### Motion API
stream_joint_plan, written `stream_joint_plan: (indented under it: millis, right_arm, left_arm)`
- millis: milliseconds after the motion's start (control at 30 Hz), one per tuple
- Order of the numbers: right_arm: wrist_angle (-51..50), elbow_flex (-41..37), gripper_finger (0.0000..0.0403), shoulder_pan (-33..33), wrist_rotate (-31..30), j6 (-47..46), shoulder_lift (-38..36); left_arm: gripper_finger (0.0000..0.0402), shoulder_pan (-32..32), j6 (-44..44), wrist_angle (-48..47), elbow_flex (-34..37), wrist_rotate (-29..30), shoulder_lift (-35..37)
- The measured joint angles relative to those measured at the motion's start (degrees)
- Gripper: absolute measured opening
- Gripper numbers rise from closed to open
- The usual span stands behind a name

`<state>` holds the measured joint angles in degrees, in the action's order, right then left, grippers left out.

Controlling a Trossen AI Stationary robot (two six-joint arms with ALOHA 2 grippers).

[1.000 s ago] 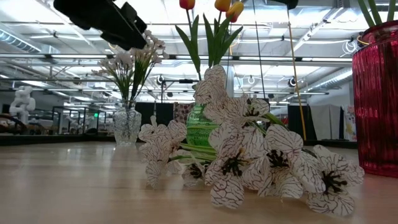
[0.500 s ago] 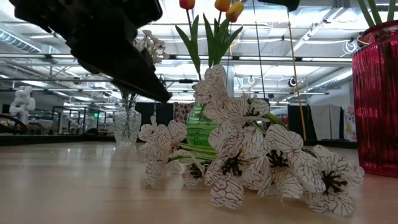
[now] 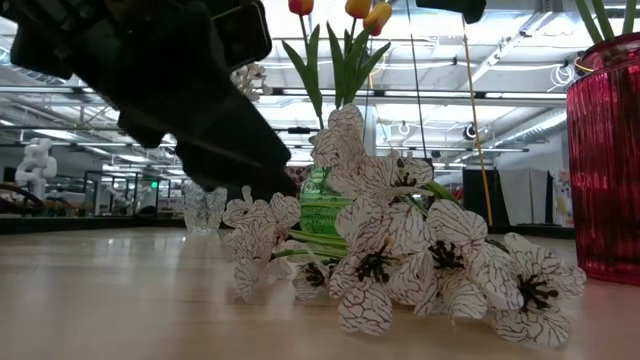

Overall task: Sort flowers into vase by color
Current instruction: Put the white flowers into the transparent vase

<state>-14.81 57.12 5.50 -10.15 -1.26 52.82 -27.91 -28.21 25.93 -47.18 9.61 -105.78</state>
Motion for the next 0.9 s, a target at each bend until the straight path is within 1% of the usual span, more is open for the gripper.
stream_joint_plan:
  millis: [67,233,300,367,467,533,633,800,833,900]
  right_arm:
    - [-0.06,0.0,0.0238,-0.15,0.0,-0.02,0.0]
    - [0.1,0.0,0.0238,-0.15,-0.03,0.24,0.0]
    - [0.2,0.0,0.0238,-0.15,-0.04,0.26,0.0]
    - [0.37,0.0,0.0238,-0.15,-0.04,0.43,0.0]
    - [0.39,0.0,0.0238,-0.15,-0.08,0.53,0.0]
    - [0.38,0.0,0.0238,-0.15,-0.09,0.61,0.0]
    - [0.37,0.0,0.0238,-0.15,-0.13,0.64,0.0]
    - [0.37,0.0,0.0238,-0.15,-0.14,0.64,0.0]
    - [0.37,0.0,0.0238,-0.15,-0.14,0.64,0.0]
    - [0.35,0.0,0.0238,-0.15,-0.15,0.64,0.0]
  left_arm:
    - [0.0222,0.0,-0.01,0.95,0.0,0.02,-1.06]
    - [0.0223,0.36,0.01,2.47,0.0,0.02,-2.77]
    - [0.0219,0.69,0.05,0.97,0.0,-0.13,-2.84]
    - [0.0207,1.09,0.26,0.36,0.0,-0.18,-2.86]
    - [0.0174,1.58,1.74,0.77,0.0,-0.93,-2.86]
    - [0.0145,1.76,2.95,0.69,0.0,-2.3,-2.86]
    - [0.0097,1.91,4.77,0.64,0.0,-3.54,-2.86]
    - [0.0014,2.3,7.72,0.6,0.0,-3.53,-2.86]
    - [0.0008,2.44,7.92,0.58,0.0,-3.55,-2.86]
    - [0.001,2.83,8.6,0.3,0.0,-3.62,-2.84]
